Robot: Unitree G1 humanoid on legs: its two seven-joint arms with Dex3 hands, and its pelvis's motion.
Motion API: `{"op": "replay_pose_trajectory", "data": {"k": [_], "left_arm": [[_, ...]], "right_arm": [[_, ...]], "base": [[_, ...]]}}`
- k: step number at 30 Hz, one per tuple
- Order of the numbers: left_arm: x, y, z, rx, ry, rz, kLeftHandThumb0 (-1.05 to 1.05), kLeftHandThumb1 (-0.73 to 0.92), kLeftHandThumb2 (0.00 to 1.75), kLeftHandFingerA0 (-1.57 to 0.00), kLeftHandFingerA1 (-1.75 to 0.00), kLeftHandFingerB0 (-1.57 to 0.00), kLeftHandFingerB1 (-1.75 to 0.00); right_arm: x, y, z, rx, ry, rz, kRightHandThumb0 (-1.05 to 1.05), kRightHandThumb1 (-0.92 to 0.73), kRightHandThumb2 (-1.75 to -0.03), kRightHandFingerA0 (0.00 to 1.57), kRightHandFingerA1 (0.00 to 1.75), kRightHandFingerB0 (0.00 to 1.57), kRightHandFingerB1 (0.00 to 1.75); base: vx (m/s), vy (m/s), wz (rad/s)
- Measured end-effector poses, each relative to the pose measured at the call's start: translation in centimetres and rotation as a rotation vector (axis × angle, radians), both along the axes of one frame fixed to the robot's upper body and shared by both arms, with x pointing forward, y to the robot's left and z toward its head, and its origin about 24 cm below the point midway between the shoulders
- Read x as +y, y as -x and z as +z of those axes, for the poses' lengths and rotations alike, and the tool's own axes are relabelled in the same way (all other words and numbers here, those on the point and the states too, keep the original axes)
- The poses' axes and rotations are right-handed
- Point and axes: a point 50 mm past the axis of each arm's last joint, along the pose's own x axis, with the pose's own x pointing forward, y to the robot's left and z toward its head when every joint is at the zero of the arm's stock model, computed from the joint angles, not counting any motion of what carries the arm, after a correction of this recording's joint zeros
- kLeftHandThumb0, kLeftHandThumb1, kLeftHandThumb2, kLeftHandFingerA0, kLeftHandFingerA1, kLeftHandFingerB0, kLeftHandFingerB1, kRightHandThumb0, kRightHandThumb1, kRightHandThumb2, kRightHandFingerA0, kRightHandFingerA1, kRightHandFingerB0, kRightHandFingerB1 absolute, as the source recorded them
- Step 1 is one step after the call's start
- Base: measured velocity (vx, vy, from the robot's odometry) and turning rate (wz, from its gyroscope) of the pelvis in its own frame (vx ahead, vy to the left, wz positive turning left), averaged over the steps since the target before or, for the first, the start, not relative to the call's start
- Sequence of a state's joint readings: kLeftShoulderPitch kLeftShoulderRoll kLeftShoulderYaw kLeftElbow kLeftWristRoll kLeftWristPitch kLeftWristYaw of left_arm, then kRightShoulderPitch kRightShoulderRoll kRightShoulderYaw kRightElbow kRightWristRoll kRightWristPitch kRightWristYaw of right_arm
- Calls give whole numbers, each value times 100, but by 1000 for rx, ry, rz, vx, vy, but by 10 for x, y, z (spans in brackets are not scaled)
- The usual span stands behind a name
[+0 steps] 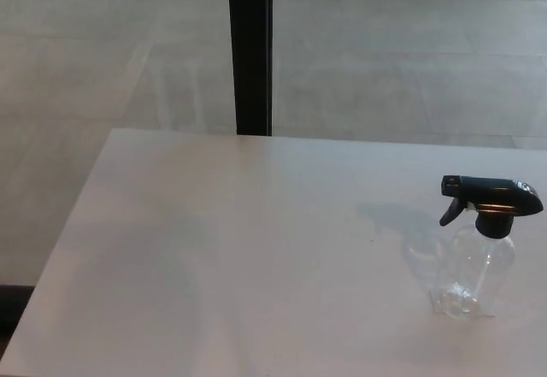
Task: The robot uses its right hand to grab and lift the lid of the spray bottle kept in the middle of the desk and places the lid on the right side of the bottle
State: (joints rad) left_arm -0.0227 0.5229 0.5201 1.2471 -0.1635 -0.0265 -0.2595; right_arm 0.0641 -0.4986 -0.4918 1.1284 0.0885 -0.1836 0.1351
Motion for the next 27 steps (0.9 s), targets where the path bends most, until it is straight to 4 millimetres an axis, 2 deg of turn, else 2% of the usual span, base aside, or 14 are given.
{"op": "replay_pose_trajectory", "data": {"k": [1, 2, 3, 4, 7, 13, 16, 18, 19, 20, 21, 24, 25, 27], "left_arm": [[0, 0, 0, -4, 8, 5, -77, 67, 105, -52, -65, -34, -55], [0, 1, -1, -10, 17, 10, -77, 67, 105, -52, -64, -34, -55], [-1, 1, -1, -12, 21, 12, -75, 65, 106, -50, -64, -32, -55], [-1, 1, -1, -16, 27, 15, -80, 84, 65, -52, -56, -36, -44], [-1, 2, -2, -24, 46, 17, -80, 85, 64, -53, -56, -37, -43], [-3, 3, -3, -38, 69, 17, -79, 83, 65, -53, -55, -36, -44], [-3, 3, -3, -40, 72, 18, -78, 85, 65, -53, -55, -37, -44], [-3, 4, -3, -41, 74, 19, -78, 85, 65, -52, -55, -37, -44], [-3, 4, -3, -42, 74, 19, -77, 67, 106, -48, -63, -33, -55], [-3, 4, -3, -43, 75, 18, -79, 86, 65, -52, -55, -37, -43], [-3, 4, -3, -43, 75, 17, -76, 66, 106, -46, -63, -32, -54], [-3, 3, -3, -43, 77, 13, -78, 85, 65, -55, -55, -39, -44], [-3, 3, -3, -43, 77, 12, -79, 85, 65, -56, -57, -38, -43], [-4, 2, -3, -43, 77, 8, -81, 87, 65, -53, -55, -37, -42]], "right_arm": [[-3, -1, 3, -27, 1, -24, -74, -56, -87, 59, 111, 8, 40], [-8, -4, 9, -63, 4, -52, -64, -70, -64, 63, 148, 13, 28], [-11, -5, 12, -80, 5, -64, -66, -69, -61, 47, 83, 19, 28], [-16, -9, 18, -115, 12, -83, -66, -72, -62, 31, 41, 18, 28], [-37, -31, 53, -276, 63, -130, -70, -59, -91, 23, 51, 11, 41], [-60, -91, 156, -637, 215, -74, -77, -58, -92, 27, 52, 13, 41], [-56, -111, 194, -752, 269, -9, -74, -71, -62, 40, 42, 23, 29], [-47, -128, 222, -838, 306, 61, -77, -56, -92, 30, 49, 16, 43], [-42, -134, 233, -872, 317, 92, -69, -70, -62, 43, 36, 24, 30], [-36, -140, 244, -906, 328, 128, -66, -70, -62, 44, 37, 23, 29], [-34, -142, 249, -921, 333, 145, -70, -68, -61, 47, 37, 27, 31], [-13, -158, 274, -976, 364, 267, -75, -67, -61, 43, 35, 27, 31], [-6, -163, 280, -984, 373, 309, -80, -54, -89, 33, 48, 23, 43], [10, -172, 291, -992, 391, 403, -67, -64, -58, 41, 40, 29, 29]], "base": [[0, 0, 0], [0, 0, 0], [0, 0, 0], [0, 0, 0], [0, 0, 0], [0, 0, 0], [0, 0, 0], [0, 0, 0], [0, 0, 0], [0, 0, 0], [0, 0, 0], [0, 0, 0], [0, 0, 0], [0, 0, 0]]}}
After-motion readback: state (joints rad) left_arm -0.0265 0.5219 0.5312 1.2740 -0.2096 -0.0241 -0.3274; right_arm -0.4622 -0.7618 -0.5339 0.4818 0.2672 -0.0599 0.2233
